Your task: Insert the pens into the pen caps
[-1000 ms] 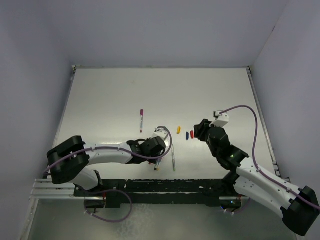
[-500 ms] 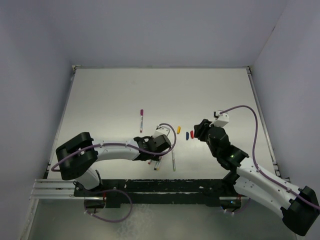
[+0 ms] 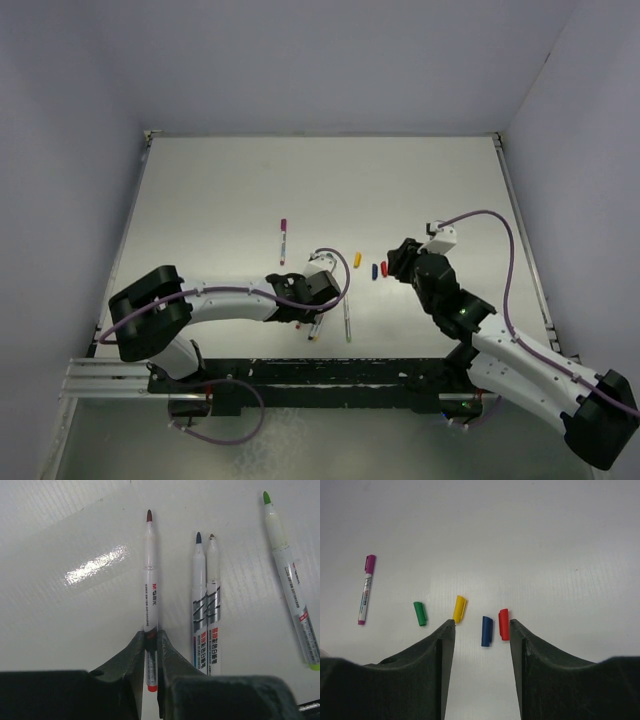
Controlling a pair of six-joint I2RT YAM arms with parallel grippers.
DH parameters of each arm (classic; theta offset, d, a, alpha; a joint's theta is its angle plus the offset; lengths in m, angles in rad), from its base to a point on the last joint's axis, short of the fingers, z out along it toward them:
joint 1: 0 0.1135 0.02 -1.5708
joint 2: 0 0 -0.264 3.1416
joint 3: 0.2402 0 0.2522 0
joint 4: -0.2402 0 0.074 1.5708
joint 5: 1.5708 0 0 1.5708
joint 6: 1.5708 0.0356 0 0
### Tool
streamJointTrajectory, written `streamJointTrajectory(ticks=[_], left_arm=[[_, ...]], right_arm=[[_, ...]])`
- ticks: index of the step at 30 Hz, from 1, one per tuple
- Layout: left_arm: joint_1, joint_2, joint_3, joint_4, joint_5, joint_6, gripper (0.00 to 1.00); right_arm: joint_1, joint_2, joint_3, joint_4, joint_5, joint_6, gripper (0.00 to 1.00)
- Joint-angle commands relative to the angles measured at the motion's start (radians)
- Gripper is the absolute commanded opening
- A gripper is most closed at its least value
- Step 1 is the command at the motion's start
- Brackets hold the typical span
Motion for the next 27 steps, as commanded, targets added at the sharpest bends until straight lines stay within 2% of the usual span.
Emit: streamJointTrajectory(ticks=[1,6,10,17,21,27], left_arm=[[-0.005,0.025,-0.042,-0.009,0.025,0.003,0.12],[-0.005,0.067,-0.022,0.022,0.019,0.014,0.00],[-0.004,0.032,-0.018,0.017,-0.004,0.026,0.00],[0.011,-0.170,-0.023,0.010,-0.031,0.083,0.00],[0.012,-0.300,-0.040,0.029,-0.050,0.089,0.00],[0.013,-0.456,-0.110,0.135,-0.002,0.113,0.00]], right_arm=[[-0.005,0.019,0.001,0.038,0.023,0.007,0.51],[-0.005,0.092,0.055,-0.046,0.055,0.014,0.59],[-0.006,0.164,0.108,-0.133,0.081,0.019,0.53],[-0.023,0.308,0.181,-0.179,0.038,0.005,0.43],[-0.036,0.395,0.214,-0.168,-0.006,-0.019,0.43],[-0.068,0.503,0.263,-0.169,-0.075,-0.038,0.44]])
